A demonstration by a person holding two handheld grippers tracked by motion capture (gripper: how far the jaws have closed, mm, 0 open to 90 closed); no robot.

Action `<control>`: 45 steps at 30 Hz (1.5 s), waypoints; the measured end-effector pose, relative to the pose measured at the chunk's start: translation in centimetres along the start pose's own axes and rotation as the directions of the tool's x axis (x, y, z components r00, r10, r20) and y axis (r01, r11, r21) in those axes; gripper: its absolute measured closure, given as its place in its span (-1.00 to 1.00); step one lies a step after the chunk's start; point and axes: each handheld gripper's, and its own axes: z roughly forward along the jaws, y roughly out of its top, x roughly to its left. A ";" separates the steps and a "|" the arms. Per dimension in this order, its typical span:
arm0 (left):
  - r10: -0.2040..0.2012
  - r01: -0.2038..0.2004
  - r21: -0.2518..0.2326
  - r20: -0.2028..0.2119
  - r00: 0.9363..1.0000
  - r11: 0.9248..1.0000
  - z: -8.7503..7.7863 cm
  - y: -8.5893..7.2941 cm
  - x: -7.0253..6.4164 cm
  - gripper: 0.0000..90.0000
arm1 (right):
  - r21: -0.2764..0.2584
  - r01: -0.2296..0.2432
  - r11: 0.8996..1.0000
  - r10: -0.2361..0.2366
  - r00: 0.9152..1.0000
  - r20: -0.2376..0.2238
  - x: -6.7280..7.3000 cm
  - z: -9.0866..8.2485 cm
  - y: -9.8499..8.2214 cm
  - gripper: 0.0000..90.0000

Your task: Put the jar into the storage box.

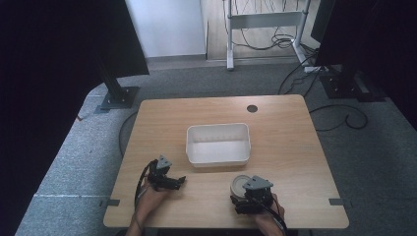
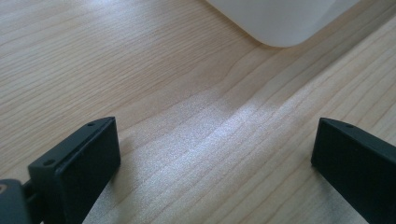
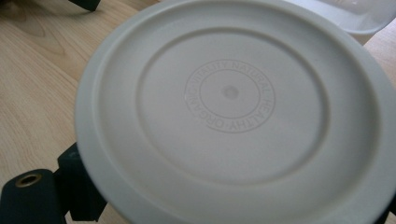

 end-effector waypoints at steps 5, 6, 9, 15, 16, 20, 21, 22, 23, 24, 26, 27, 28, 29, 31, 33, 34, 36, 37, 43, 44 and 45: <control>0.000 0.000 0.000 0.000 1.000 1.000 0.0 0.0 0.0 -0.98 | 0.002 0.004 1.000 -0.004 1.000 0.001 -0.1 0.0 0.6 -0.79; 0.000 0.000 0.000 0.000 1.000 1.000 0.0 0.0 0.0 -0.98 | 0.002 0.004 1.000 -0.004 1.000 0.001 -0.1 0.0 0.6 -0.79; 0.000 0.000 0.000 0.000 1.000 1.000 0.0 0.0 0.0 -0.98 | -0.005 0.005 1.000 -0.005 1.000 -0.003 -0.2 -0.1 1.2 -0.79; 0.000 0.000 0.000 0.000 1.000 1.000 0.0 0.0 0.0 -0.98 | -0.010 -0.006 1.000 0.006 1.000 -0.017 -0.4 0.1 1.9 -0.79; 0.000 0.000 0.000 0.000 1.000 1.000 0.0 0.0 0.0 -0.98 | -0.011 -0.008 1.000 0.008 1.000 -0.018 -0.5 0.1 2.0 -0.79; 0.000 0.000 0.000 0.000 1.000 1.000 0.0 0.0 0.0 -0.98 | -0.007 -0.009 1.000 0.009 1.000 -0.019 -0.6 0.3 2.3 -0.79; 0.000 0.000 0.000 0.000 1.000 1.000 0.0 0.0 0.0 -0.98 | -0.006 -0.009 1.000 0.009 1.000 -0.018 -0.6 0.3 2.4 -0.79; 0.000 0.000 0.000 0.000 1.000 1.000 0.0 0.0 0.0 -0.98 | -0.007 -0.008 1.000 0.008 1.000 -0.018 -0.6 0.3 2.4 -0.79; 0.000 0.000 0.000 0.000 1.000 1.000 0.0 0.0 0.0 -0.98 | -0.007 -0.008 1.000 0.008 1.000 -0.018 -0.6 0.3 2.4 -0.79; 0.000 0.000 0.000 0.000 1.000 1.000 0.0 0.0 0.0 -0.98 | -0.007 -0.010 1.000 0.010 1.000 -0.018 -0.7 0.4 2.6 -0.79; 0.000 0.000 0.000 0.000 1.000 1.000 0.0 0.0 0.0 -0.98 | -0.009 -0.008 1.000 0.007 1.000 -0.018 -0.7 0.4 2.9 -0.79; 0.000 0.000 0.000 0.000 1.000 1.000 0.0 0.0 0.0 -0.98 | -0.011 -0.007 1.000 0.007 1.000 -0.018 -0.7 0.4 3.0 -0.79; 0.000 0.000 0.000 0.000 1.000 1.000 0.0 0.0 0.0 -0.98 | -0.011 -0.007 1.000 0.007 1.000 -0.018 -0.7 0.4 3.0 -0.79; 0.000 0.000 0.000 0.000 1.000 1.000 0.0 0.0 0.0 -0.98 | -0.010 -0.005 1.000 0.005 1.000 -0.019 -0.7 0.4 3.2 -0.79; 0.000 0.000 0.000 0.000 1.000 1.000 0.0 0.0 0.0 -0.98 | -0.011 -0.004 1.000 0.004 1.000 -0.019 -0.7 0.5 3.4 -0.79; 0.000 0.000 0.000 0.000 1.000 1.000 0.0 0.0 0.0 -0.98 | -0.010 -0.002 1.000 0.002 1.000 -0.022 -0.8 0.6 3.6 -0.79; 0.000 0.000 0.000 0.000 1.000 1.000 0.0 0.0 0.0 -0.98 | -0.009 -0.005 1.000 0.005 1.000 -0.023 -0.8 0.6 3.7 -0.79; 0.000 0.000 0.000 0.000 1.000 1.000 0.0 0.0 0.0 -0.98 | -0.007 0.004 1.000 -0.004 1.000 -0.021 -0.8 0.8 4.1 -0.79; 0.000 0.000 0.000 0.000 1.000 1.000 0.0 0.0 0.0 -0.98 | -0.007 0.004 1.000 -0.004 1.000 -0.021 -0.8 0.8 4.1 -0.79; 0.000 0.000 0.000 0.000 1.000 1.000 0.0 0.0 0.0 -0.98 | -0.012 0.008 1.000 -0.008 1.000 -0.029 -0.8 1.0 4.9 -0.79; 0.000 0.000 0.000 0.000 1.000 1.000 0.0 0.0 0.0 -0.98 | -0.012 0.008 1.000 -0.008 1.000 -0.030 -0.8 1.0 5.0 -0.79; 0.000 0.000 0.000 0.000 1.000 1.000 0.0 0.0 0.0 -0.98 | -0.011 0.007 1.000 -0.007 1.000 -0.030 -0.8 1.0 5.1 -0.79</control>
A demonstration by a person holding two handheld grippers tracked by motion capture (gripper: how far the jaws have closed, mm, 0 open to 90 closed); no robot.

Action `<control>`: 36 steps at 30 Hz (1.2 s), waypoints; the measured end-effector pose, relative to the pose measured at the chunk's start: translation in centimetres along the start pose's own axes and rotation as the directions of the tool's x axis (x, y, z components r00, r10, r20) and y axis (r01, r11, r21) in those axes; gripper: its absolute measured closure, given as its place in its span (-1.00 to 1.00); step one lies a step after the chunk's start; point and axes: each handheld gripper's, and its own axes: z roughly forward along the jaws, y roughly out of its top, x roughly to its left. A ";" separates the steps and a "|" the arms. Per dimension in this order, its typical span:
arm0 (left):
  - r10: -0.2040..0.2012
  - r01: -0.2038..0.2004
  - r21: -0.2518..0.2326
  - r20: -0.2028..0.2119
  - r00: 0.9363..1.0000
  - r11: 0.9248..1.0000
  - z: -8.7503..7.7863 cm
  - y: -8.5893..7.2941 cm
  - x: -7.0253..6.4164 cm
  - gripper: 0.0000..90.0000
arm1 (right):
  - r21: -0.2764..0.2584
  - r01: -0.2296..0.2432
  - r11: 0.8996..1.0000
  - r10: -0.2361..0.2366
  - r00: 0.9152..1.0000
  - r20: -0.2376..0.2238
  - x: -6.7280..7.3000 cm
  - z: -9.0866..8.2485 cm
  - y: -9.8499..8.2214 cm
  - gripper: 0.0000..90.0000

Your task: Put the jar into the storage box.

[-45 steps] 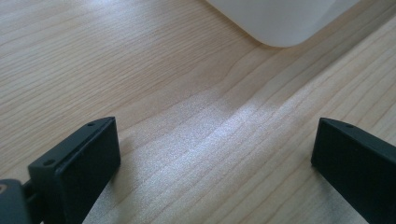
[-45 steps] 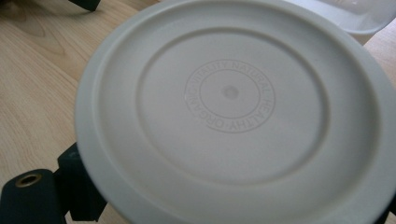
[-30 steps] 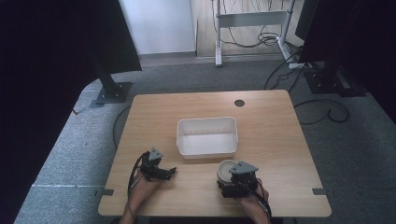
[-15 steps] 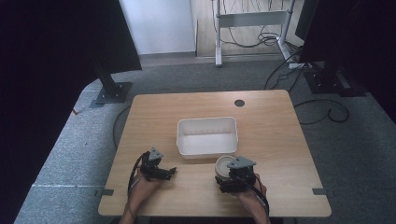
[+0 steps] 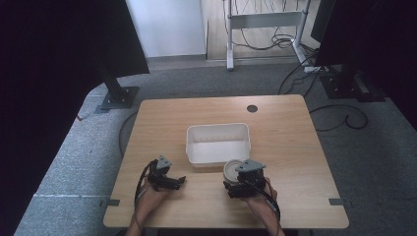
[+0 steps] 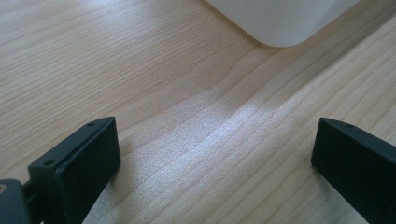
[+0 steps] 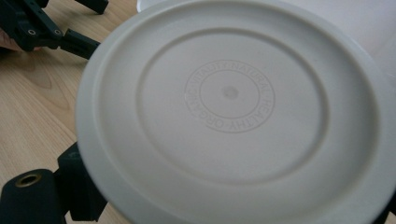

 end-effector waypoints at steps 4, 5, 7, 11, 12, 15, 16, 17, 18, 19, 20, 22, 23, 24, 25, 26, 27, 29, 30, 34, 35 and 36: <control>0.000 0.000 0.000 0.000 1.000 1.000 0.0 0.0 0.0 -0.98 | -0.004 -0.001 1.000 0.001 1.000 -0.001 -0.1 0.1 0.5 -0.79; 0.000 0.000 0.000 0.000 1.000 1.000 0.0 0.0 0.0 -0.98 | -0.004 -0.001 1.000 0.001 1.000 -0.001 -0.1 0.1 0.5 -0.79; 0.000 0.000 0.000 0.000 1.000 1.000 0.0 0.0 0.0 -0.98 | -0.005 -0.001 1.000 0.001 1.000 -0.001 -0.1 0.1 0.7 -0.79; 0.000 0.000 0.000 0.000 1.000 1.000 0.0 0.0 0.0 -0.98 | -0.005 0.002 1.000 -0.002 1.000 -0.003 0.0 0.3 1.2 -0.79; 0.000 0.000 0.000 0.000 1.000 1.000 0.0 0.0 0.0 -0.98 | -0.005 0.002 1.000 -0.002 1.000 -0.004 0.0 0.3 1.3 -0.79; 0.000 0.000 0.000 0.000 1.000 1.000 0.0 0.0 0.0 -0.98 | -0.007 0.006 1.000 -0.006 1.000 -0.007 0.0 0.5 1.7 -0.79; 0.000 0.000 0.000 0.000 1.000 1.000 0.0 0.0 0.0 -0.98 | -0.008 0.006 1.000 -0.006 1.000 -0.008 0.0 0.5 1.8 -0.79; 0.001 -0.001 0.001 0.000 1.000 1.000 0.0 0.0 0.0 -0.98 | -0.009 0.007 1.000 -0.007 1.000 -0.007 0.1 0.6 1.9 -0.79; 0.000 0.000 0.000 0.000 1.000 1.000 0.0 0.0 0.0 -0.98 | -0.012 0.008 1.000 -0.009 1.000 -0.008 0.1 0.6 2.1 -0.79; 0.001 -0.001 0.000 0.000 1.000 1.000 0.0 0.0 0.0 -0.98 | -0.016 0.006 1.000 -0.006 1.000 -0.011 0.1 0.7 2.3 -0.79; 0.001 -0.001 0.001 0.000 1.000 1.000 0.0 0.0 0.0 -0.98 | -0.017 0.008 1.000 -0.008 1.000 -0.009 0.1 0.7 2.5 -0.79; 0.000 0.000 0.000 0.000 1.000 1.000 0.0 0.0 0.0 -0.98 | -0.017 0.010 1.000 -0.011 1.000 -0.008 0.1 0.8 2.6 -0.79; 0.001 -0.001 0.000 0.000 1.000 1.000 0.0 0.0 0.0 -0.98 | -0.019 0.012 1.000 -0.012 1.000 -0.008 0.1 0.8 2.8 -0.79; 0.001 -0.001 0.000 0.000 1.000 1.000 0.0 0.0 0.0 -0.98 | -0.019 0.013 1.000 -0.013 1.000 -0.008 0.1 0.9 2.9 -0.79; 0.001 -0.001 0.001 0.000 1.000 1.000 0.0 0.0 0.0 -0.98 | -0.020 0.017 1.000 -0.017 1.000 -0.010 0.2 1.0 3.2 -0.79; 0.001 -0.001 0.000 0.000 1.000 1.000 0.0 0.0 0.0 -0.98 | -0.020 0.017 1.000 -0.017 1.000 -0.010 0.2 1.0 3.2 -0.79; 0.001 -0.001 0.000 0.000 1.000 1.000 0.0 0.0 0.0 -0.98 | -0.020 0.018 1.000 -0.019 1.000 -0.010 0.2 1.1 3.3 -0.79; 0.000 0.000 0.000 0.000 1.000 1.000 0.0 0.0 0.0 -0.98 | -0.020 0.021 1.000 -0.021 1.000 -0.010 0.2 1.3 3.6 -0.79; 0.001 -0.001 0.000 0.000 1.000 1.000 0.0 0.0 0.0 -0.98 | -0.021 0.022 1.000 -0.022 1.000 -0.011 0.2 1.3 3.7 -0.79; 0.001 -0.001 0.001 0.000 1.000 1.000 0.0 0.0 0.0 -0.98 | -0.023 0.019 1.000 -0.019 1.000 -0.012 0.2 1.6 4.1 -0.79; 0.001 -0.001 0.001 0.000 1.000 1.000 0.0 0.0 0.0 -0.98 | -0.023 0.019 1.000 -0.019 1.000 -0.012 0.2 1.6 4.2 -0.79; 0.001 -0.001 0.001 0.000 1.000 1.000 0.0 0.0 0.0 -0.98 | -0.025 0.019 1.000 -0.019 1.000 -0.011 0.2 1.7 4.3 -0.79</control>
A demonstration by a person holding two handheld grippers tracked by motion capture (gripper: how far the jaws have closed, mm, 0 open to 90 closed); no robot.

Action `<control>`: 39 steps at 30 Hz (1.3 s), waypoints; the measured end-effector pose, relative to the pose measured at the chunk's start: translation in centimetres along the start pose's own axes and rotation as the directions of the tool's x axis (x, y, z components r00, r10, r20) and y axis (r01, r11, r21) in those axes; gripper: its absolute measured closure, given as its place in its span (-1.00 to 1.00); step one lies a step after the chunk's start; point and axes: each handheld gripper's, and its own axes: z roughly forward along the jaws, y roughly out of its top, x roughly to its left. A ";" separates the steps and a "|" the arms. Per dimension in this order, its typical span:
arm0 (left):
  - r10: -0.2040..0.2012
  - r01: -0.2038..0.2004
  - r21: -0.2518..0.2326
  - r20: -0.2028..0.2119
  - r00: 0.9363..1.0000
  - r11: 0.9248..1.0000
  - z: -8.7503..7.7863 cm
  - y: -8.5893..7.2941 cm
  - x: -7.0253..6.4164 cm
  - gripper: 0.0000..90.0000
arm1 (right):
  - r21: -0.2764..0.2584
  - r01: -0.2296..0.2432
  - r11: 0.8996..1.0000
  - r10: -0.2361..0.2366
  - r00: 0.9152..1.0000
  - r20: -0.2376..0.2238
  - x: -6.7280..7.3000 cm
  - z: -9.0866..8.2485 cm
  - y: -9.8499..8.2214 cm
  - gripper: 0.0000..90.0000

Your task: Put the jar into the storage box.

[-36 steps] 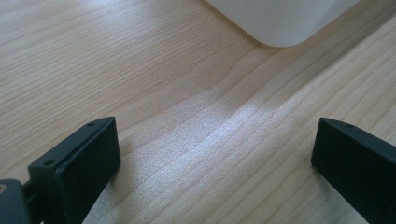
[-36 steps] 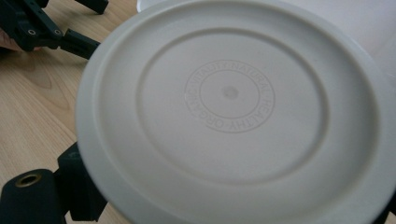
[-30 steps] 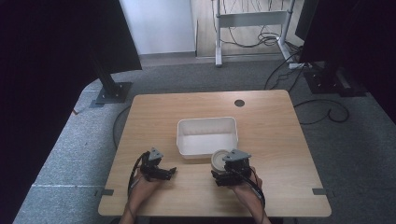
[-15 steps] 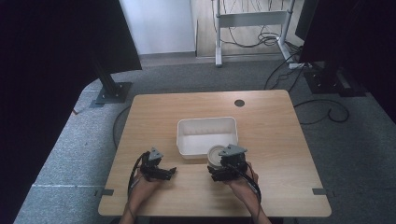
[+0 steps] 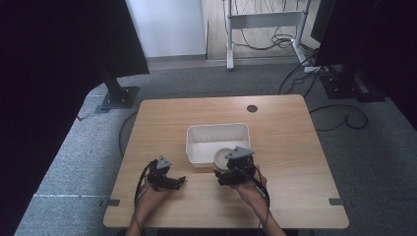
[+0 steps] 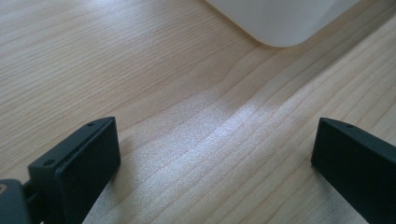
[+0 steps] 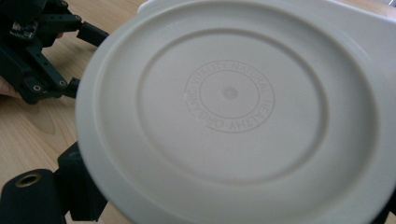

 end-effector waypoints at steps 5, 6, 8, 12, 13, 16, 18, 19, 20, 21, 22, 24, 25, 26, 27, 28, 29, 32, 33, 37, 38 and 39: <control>0.001 -0.001 0.001 0.000 1.000 1.000 0.0 0.0 0.0 -0.98 | 0.000 0.009 1.000 -0.009 1.000 0.004 0.0 0.3 0.6 -0.79; 0.000 0.000 0.000 0.001 1.000 1.000 0.0 0.0 0.0 -0.98 | -0.001 0.007 1.000 -0.007 1.000 0.005 0.0 0.3 0.7 -0.79; 0.001 -0.001 0.001 0.000 1.000 1.000 0.0 0.0 0.0 -0.98 | -0.001 0.010 1.000 -0.010 1.000 0.007 -0.1 0.6 1.0 -0.79; 0.001 -0.001 0.000 0.001 1.000 1.000 0.0 0.0 0.0 -0.98 | 0.000 0.005 1.000 -0.005 1.000 0.008 -0.2 0.9 1.2 -0.79; 0.000 0.000 0.000 0.001 1.000 1.000 0.0 0.0 0.0 -0.98 | 0.000 0.008 1.000 -0.008 1.000 0.008 -0.3 1.0 1.3 -0.79; 0.000 0.000 0.001 0.002 1.000 1.000 0.0 0.0 0.0 -0.98 | -0.005 0.005 1.000 -0.005 1.000 0.007 -0.4 1.2 1.6 -0.79; 0.000 0.000 0.001 0.001 1.000 1.000 0.0 0.0 0.0 -0.98 | -0.005 0.009 1.000 -0.009 1.000 0.011 -0.4 1.4 1.8 -0.79; 0.001 -0.001 0.001 0.001 1.000 1.000 0.0 0.0 0.0 -0.98 | -0.006 0.009 1.000 -0.009 1.000 0.013 -0.5 1.6 2.0 -0.79; 0.001 -0.001 0.001 0.001 1.000 1.000 0.0 0.0 0.0 -0.98 | -0.006 0.009 1.000 -0.009 1.000 0.013 -0.5 1.6 2.0 -0.79; 0.001 -0.001 0.001 0.001 1.000 1.000 0.0 0.0 0.0 -0.98 | -0.005 0.008 1.000 -0.008 1.000 0.015 -0.5 1.8 2.1 -0.79; 0.001 -0.001 0.001 0.001 1.000 1.000 0.0 0.0 0.0 -0.98 | -0.003 0.007 1.000 -0.007 1.000 0.016 -0.5 1.9 2.2 -0.79; 0.000 0.000 0.000 0.001 1.000 1.000 0.0 0.0 0.0 -0.98 | -0.004 0.011 1.000 -0.011 1.000 0.021 -0.7 2.2 2.4 -0.79; 0.000 0.000 0.000 0.001 1.000 1.000 0.0 0.0 0.0 -0.98 | -0.004 0.012 1.000 -0.012 1.000 0.023 -0.7 2.3 2.4 -0.79; 0.000 0.000 0.000 0.001 1.000 1.000 0.0 0.0 0.0 -0.98 | -0.003 0.014 1.000 -0.014 1.000 0.026 -0.8 2.4 2.5 -0.79; 0.000 0.000 0.001 0.002 1.000 1.000 0.0 0.0 0.0 -0.98 | -0.004 0.015 1.000 -0.015 0.999 0.028 -0.8 2.5 2.6 -0.79; -0.001 0.001 -0.002 0.001 1.000 1.000 0.0 0.0 0.0 -0.98 | -0.004 0.014 1.000 -0.014 0.999 0.029 -0.9 2.6 2.7 -0.79; -0.001 0.001 -0.002 0.001 1.000 1.000 0.0 0.0 0.0 -0.98 | -0.006 0.013 1.000 -0.013 0.999 0.031 -0.9 2.7 2.8 -0.79; 0.000 0.000 0.000 0.002 1.000 1.000 0.0 0.0 0.0 -0.98 | -0.004 0.017 1.000 -0.017 0.999 0.035 -1.0 3.0 3.1 -0.79; 0.000 0.000 0.000 0.002 1.000 1.000 0.0 0.0 0.0 -0.98 | -0.003 0.018 1.000 -0.018 0.999 0.036 -1.0 3.1 3.1 -0.79; 0.000 0.000 0.000 0.002 1.000 1.000 0.0 0.0 0.0 -0.98 | -0.004 0.018 1.000 -0.018 0.999 0.041 -1.0 3.8 3.4 -0.79; 0.001 -0.001 0.001 0.002 1.000 1.000 0.0 0.0 0.0 -0.98 | -0.003 0.021 1.000 -0.021 0.999 0.042 -1.0 3.9 3.5 -0.79; 0.000 0.000 0.000 0.002 1.000 1.000 0.0 0.0 0.0 -0.98 | -0.003 0.022 1.000 -0.022 0.999 0.043 -1.0 4.1 3.5 -0.79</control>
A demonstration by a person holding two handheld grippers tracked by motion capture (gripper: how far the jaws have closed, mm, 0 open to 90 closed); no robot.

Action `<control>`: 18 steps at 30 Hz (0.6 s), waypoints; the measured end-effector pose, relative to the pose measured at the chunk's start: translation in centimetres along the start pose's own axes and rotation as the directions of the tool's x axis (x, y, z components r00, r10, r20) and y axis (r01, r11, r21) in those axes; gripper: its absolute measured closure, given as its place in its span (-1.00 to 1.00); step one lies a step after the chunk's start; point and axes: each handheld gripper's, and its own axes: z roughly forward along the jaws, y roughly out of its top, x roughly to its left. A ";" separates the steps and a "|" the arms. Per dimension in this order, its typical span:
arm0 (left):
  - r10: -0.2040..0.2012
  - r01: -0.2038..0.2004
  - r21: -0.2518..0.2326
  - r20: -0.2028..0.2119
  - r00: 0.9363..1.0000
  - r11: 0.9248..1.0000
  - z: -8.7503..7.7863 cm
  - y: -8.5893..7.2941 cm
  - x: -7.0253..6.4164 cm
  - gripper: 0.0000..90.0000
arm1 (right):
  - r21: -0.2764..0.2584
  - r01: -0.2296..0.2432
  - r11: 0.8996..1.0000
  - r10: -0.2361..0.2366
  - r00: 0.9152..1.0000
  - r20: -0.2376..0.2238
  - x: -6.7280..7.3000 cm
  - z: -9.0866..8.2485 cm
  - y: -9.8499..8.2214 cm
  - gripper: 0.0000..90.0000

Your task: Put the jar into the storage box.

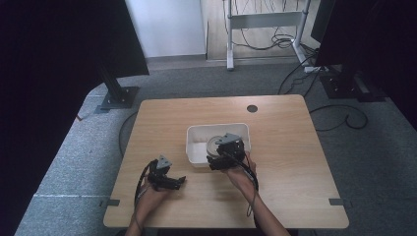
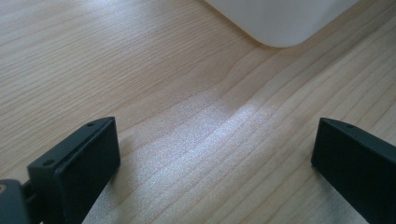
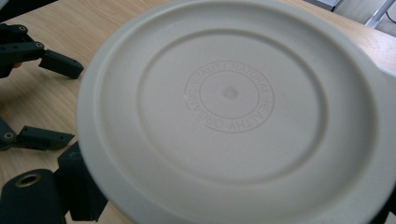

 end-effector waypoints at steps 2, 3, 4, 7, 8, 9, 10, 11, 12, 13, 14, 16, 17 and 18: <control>0.001 -0.001 0.000 0.000 1.000 1.000 0.0 0.0 0.0 -0.98 | 0.002 -0.001 1.000 0.001 1.000 0.002 0.0 0.3 0.1 -0.79; 0.001 -0.001 0.000 0.000 1.000 1.000 0.0 0.0 0.0 -0.98 | 0.002 -0.002 1.000 0.002 1.000 0.003 0.0 0.5 0.2 -0.79; 0.002 -0.002 0.000 0.000 1.000 1.000 0.0 0.0 0.0 -0.98 | 0.001 -0.005 1.000 0.005 1.000 0.003 0.0 0.7 0.2 -0.79; 0.001 -0.001 0.000 0.000 1.000 1.000 0.0 0.0 0.0 -0.98 | 0.004 -0.006 1.000 0.006 1.000 0.006 -0.1 1.1 0.3 -0.79; 0.002 -0.002 0.000 0.001 1.000 1.000 0.0 0.0 0.0 -0.98 | 0.005 -0.006 1.000 0.006 1.000 0.008 -0.1 1.2 0.3 -0.79; 0.001 -0.001 -0.001 0.001 1.000 1.000 0.0 0.0 0.0 -0.98 | 0.006 -0.004 1.000 0.004 1.000 0.009 -0.2 1.3 0.4 -0.79; 0.002 -0.002 0.000 0.002 1.000 1.000 0.0 0.0 0.0 -0.98 | 0.006 -0.005 1.000 0.005 1.000 0.011 -0.3 1.4 0.4 -0.79; 0.002 -0.002 0.000 0.002 1.000 1.000 0.0 0.0 0.0 -0.98 | 0.004 -0.007 1.000 0.006 1.000 0.015 -0.3 1.6 0.4 -0.79; 0.002 -0.002 0.000 0.002 1.000 1.000 0.0 0.0 0.0 -0.98 | 0.004 -0.006 1.000 0.006 1.000 0.016 -0.3 1.7 0.4 -0.79; 0.003 -0.003 0.000 0.002 1.000 1.000 0.0 0.0 0.0 -0.98 | 0.004 -0.006 1.000 0.006 1.000 0.017 -0.4 1.8 0.5 -0.79; 0.003 -0.003 -0.001 0.002 1.000 1.000 0.0 0.0 0.0 -0.98 | 0.003 -0.008 1.000 0.008 1.000 0.021 -0.5 2.0 0.5 -0.79; 0.002 -0.002 0.000 0.002 1.000 1.000 0.0 0.0 0.0 -0.98 | 0.003 -0.011 1.000 0.011 1.000 0.023 -0.6 2.3 0.5 -0.79; 0.003 -0.003 0.000 0.003 1.000 1.000 0.0 0.0 0.0 -0.98 | 0.004 -0.010 1.000 0.010 1.000 0.025 -0.6 2.4 0.4 -0.79; 0.003 -0.003 0.000 0.003 1.000 1.000 0.0 0.0 0.0 -0.98 | 0.006 -0.010 1.000 0.010 1.000 0.029 -0.6 2.6 0.4 -0.79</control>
